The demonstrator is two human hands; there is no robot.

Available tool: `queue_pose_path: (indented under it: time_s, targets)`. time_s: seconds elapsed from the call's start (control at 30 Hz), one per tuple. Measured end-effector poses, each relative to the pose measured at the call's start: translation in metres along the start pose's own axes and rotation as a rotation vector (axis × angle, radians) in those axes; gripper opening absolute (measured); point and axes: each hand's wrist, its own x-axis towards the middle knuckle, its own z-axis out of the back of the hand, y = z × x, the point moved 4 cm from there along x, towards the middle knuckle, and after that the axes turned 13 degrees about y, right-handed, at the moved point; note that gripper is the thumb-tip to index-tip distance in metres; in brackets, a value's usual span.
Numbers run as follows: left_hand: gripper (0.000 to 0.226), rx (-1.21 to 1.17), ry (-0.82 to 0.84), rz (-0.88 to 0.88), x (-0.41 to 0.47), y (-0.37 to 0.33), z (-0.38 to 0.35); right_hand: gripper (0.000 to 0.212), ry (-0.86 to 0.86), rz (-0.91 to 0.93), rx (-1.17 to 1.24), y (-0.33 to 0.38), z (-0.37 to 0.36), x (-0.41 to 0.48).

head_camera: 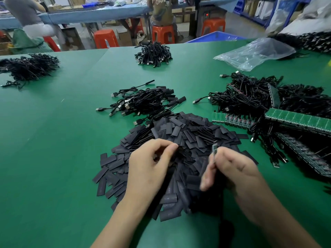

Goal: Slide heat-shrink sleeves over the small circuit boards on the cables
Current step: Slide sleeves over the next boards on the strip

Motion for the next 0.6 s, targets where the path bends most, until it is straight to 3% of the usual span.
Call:
queue_pose_path:
  time_s: [0.1, 0.23, 0.43, 0.6]
  targets:
    - [0.021, 0.267, -0.002, 0.044, -0.002, 0.005, -0.006, 0.029, -0.014, -0.047, 0.406, 0.002, 0.008, -0.003]
    - [0.033, 0.395, -0.009, 0.076, -0.001, 0.008, -0.015, 0.03, 0.108, -0.123, 0.678, 0.007, 0.016, -0.005]
    - [0.017, 0.436, -0.035, 0.117, 0.003, 0.009, -0.013, 0.03, 0.144, -0.341, 0.44, -0.006, 0.007, -0.005]
    - [0.009, 0.336, -0.058, 0.057, 0.001, 0.009, 0.001, 0.029, 0.142, -0.375, 0.329, -0.013, 0.0, -0.003]
